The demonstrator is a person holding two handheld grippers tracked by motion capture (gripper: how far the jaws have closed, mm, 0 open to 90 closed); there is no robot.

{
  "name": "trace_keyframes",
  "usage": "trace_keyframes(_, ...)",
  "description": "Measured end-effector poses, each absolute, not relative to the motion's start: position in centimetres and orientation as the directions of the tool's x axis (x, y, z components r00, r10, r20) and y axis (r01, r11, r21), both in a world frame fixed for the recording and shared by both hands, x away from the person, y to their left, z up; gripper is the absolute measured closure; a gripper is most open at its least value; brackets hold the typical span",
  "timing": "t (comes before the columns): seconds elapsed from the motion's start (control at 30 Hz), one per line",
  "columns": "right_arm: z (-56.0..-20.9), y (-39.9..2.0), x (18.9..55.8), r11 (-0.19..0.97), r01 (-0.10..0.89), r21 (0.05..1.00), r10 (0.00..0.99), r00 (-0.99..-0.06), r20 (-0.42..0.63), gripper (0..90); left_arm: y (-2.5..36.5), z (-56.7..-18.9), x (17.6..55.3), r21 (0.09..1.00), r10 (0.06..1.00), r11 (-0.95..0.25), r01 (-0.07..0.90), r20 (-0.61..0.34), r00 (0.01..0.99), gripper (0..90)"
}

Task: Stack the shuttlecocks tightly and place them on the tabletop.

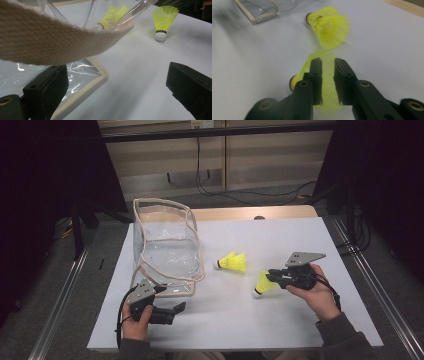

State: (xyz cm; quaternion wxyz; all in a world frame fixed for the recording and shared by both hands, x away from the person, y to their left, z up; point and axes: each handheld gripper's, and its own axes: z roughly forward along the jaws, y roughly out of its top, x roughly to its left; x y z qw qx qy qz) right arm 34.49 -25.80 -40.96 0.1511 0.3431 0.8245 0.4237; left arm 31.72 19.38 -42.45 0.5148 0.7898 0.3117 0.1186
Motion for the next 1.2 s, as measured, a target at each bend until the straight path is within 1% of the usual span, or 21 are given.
trace_keyframes(0.03, -41.0, -25.8, 34.5, 0.409, 0.441, 0.799, 0.691, -0.721, 0.044, 84.6, 19.4, -42.4, 31.7, 0.887, 0.616, -0.277, 0.371, -0.132, 0.777, 4.1)
trace_keyframes(0.1, -41.2, -25.8, 34.5, 0.411, 0.453, 0.792, 0.688, -0.723, 0.057, 87.5, 19.4, -42.4, 31.7, 0.887, 0.615, -0.275, 0.371, -0.134, 0.777, 4.1)
trace_keyframes(0.23, -41.4, -25.8, 34.5, 0.413, 0.456, 0.788, 0.691, -0.721, 0.054, 89.7, 19.4, -42.4, 31.7, 0.887, 0.616, -0.274, 0.371, -0.134, 0.776, 4.1)
trace_keyframes(1.2, -42.8, -26.8, 35.0, 0.397, 0.5, 0.77, 0.705, -0.703, 0.094, 89.0, 19.4, -42.4, 31.7, 0.886, 0.614, -0.281, 0.369, -0.13, 0.778, 4.2)
